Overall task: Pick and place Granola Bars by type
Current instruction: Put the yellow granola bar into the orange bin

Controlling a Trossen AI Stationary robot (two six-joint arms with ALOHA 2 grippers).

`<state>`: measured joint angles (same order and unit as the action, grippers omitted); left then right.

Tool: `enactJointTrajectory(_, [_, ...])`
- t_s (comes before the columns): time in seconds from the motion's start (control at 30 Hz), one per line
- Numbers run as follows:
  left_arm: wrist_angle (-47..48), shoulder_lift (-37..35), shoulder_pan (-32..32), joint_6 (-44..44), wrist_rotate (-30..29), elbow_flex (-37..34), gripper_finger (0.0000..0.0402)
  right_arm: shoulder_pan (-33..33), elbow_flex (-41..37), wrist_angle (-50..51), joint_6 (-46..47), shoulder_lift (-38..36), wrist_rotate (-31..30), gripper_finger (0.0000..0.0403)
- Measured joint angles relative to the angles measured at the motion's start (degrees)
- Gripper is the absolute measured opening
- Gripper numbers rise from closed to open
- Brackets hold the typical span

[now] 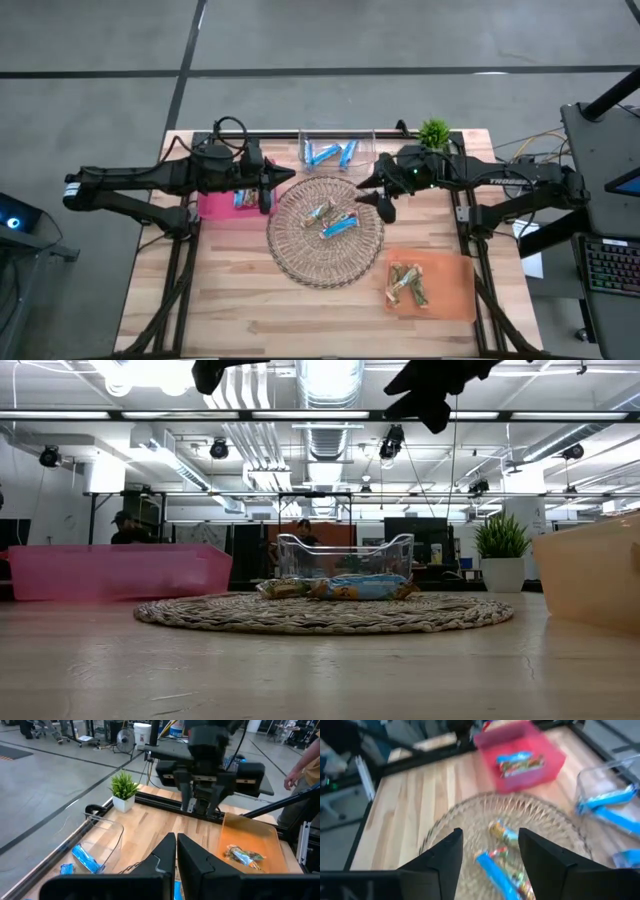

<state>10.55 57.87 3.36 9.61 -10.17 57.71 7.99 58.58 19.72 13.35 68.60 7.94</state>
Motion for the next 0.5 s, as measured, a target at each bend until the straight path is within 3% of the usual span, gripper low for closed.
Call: enactJointTrajectory(0.5, [1.07, -0.02, 0.00, -2.03, 0.00, 0.00, 0.0000, -4.56, 0.93, 11.25, -1.10, 1.80, 1.68, 0.0188])
